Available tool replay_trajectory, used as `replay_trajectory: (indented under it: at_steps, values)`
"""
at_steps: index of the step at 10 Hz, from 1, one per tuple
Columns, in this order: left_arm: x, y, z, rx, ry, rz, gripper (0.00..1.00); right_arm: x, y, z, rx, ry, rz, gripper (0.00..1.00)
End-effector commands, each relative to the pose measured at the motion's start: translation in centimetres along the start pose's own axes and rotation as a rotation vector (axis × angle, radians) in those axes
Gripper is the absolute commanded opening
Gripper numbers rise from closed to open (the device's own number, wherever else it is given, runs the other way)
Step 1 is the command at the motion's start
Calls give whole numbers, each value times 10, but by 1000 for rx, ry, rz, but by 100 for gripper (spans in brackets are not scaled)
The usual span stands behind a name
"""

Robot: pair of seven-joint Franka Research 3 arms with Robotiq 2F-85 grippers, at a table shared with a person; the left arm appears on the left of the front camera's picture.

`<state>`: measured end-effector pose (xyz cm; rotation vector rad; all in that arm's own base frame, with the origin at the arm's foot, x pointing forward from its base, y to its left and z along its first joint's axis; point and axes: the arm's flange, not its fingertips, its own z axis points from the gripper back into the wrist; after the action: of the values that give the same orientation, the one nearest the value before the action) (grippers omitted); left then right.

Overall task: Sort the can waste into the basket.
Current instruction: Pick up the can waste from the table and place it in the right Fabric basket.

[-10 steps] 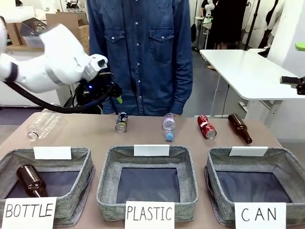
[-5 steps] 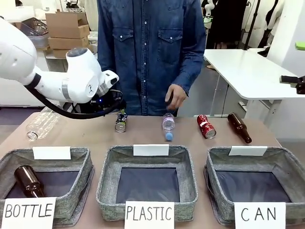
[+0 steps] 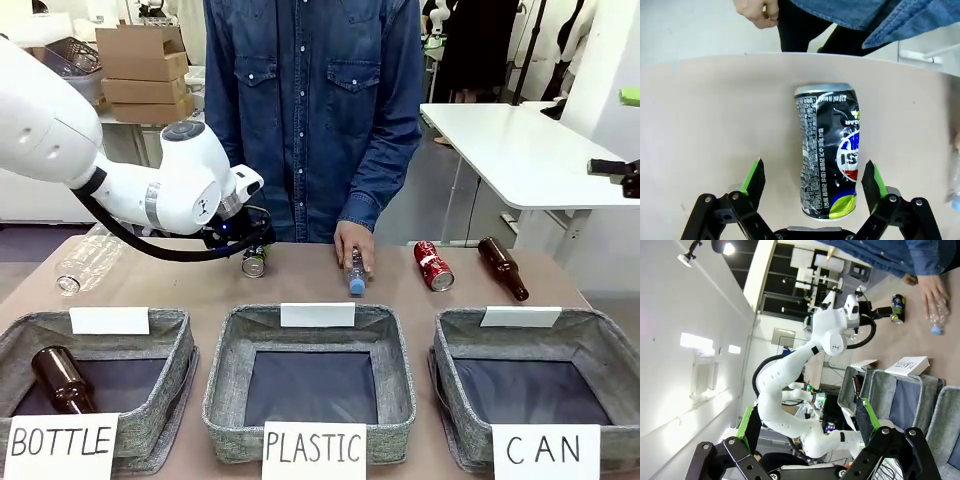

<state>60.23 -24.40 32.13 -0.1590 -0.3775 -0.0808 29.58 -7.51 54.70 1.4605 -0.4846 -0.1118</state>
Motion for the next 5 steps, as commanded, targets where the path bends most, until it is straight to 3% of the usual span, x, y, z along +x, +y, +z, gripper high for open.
replay_trajectory:
  at_steps: [1,4,5]
  values:
    - [-10,-7,-6,20,-22,-12,100,4,0,-2,23,-6,29,100]
    - [-7,-5,-6,24,-31,-15,100,4,0,-2,23,-6,29,100]
    - [-7,-4,-6,22,-25,-22,42,4,0,-2,23,-6,29,100]
